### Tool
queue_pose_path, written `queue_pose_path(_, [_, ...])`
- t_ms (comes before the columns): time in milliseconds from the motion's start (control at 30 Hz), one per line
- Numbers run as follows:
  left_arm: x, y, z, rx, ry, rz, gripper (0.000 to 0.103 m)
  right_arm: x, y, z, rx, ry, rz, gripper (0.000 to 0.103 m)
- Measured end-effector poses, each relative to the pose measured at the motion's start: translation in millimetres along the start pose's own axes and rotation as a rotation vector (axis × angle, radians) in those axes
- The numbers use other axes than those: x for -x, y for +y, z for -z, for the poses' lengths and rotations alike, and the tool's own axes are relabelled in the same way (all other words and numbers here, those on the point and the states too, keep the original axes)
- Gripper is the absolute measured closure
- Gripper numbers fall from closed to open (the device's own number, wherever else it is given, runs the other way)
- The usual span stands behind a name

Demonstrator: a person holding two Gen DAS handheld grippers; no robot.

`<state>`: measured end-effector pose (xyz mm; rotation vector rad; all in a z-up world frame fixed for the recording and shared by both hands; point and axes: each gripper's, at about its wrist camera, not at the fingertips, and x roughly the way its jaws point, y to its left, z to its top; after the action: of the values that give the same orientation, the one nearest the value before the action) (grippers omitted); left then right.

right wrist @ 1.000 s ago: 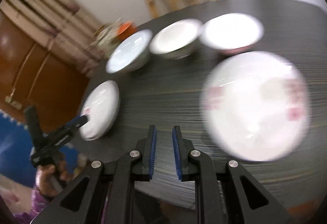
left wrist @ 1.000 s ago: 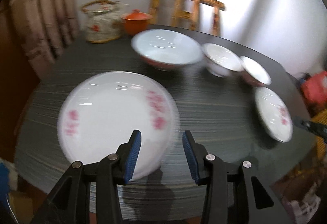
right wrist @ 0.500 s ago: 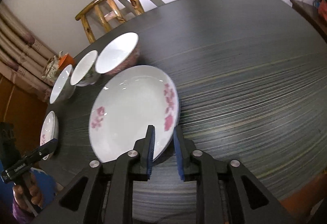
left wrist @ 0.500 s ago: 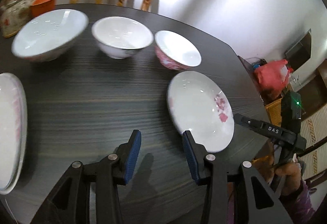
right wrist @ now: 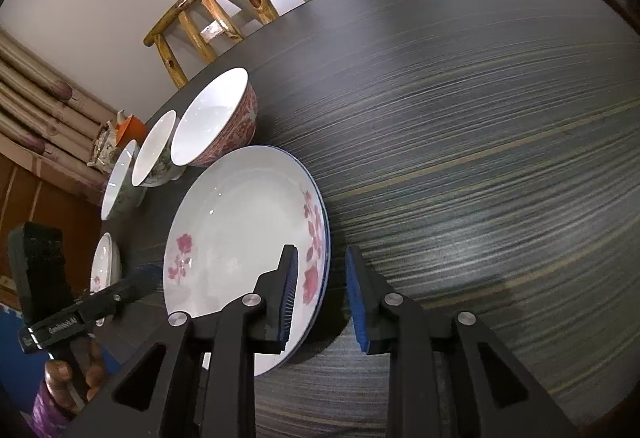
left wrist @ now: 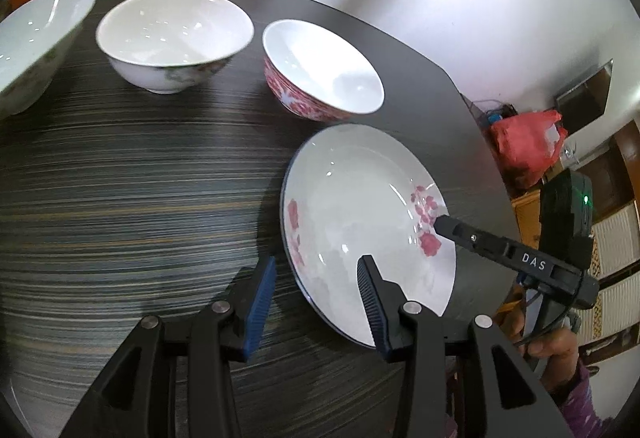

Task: Organize plates and bowls
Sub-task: 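Move both grippers to the third floral plate and grip its rim, then carry the third plate over the plate stack and lower it on top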

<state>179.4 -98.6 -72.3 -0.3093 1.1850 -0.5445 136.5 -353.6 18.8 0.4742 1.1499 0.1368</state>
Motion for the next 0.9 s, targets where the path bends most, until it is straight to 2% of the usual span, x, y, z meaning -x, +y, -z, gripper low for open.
queue_pose_path(300, [-7.4, -4.2, 0.8, -0.055, 0.016, -0.019, 0.061, -14.5, 2.5, -4.1, 0.014, 0.038, -0.029, 0.079])
queue_pose_path(333, [-8.5, -2.5, 0.2, -0.048, 0.025, -0.018, 0.066, -16.0, 2.6, -3.7, 0.013, 0.045, -0.034, 0.079])
queue_pose_path(367, [-10.7, -1.9, 0.3, -0.044, 0.032, -0.034, 0.075, -17.7, 3.2, -3.1, 0.013, 0.051, -0.036, 0.081])
queue_pose_path(400, [-14.9, -3.6, 0.7, -0.046, 0.034, -0.069, 0.089, -18.7, 3.3, -2.8, 0.014, 0.053, -0.03, 0.082])
queue_pose_path(533, [-11.6, -2.2, 2.6, -0.046, 0.025, -0.106, 0.09, -19.9, -1.2, -3.3, -0.001, 0.056, -0.023, 0.093])
queue_pose_path(900, [26.1, 2.8, 21.2, -0.042, -0.04, -0.162, 0.091, -15.4, 2.2, 16.1, -0.051, 0.066, -0.108, 0.093])
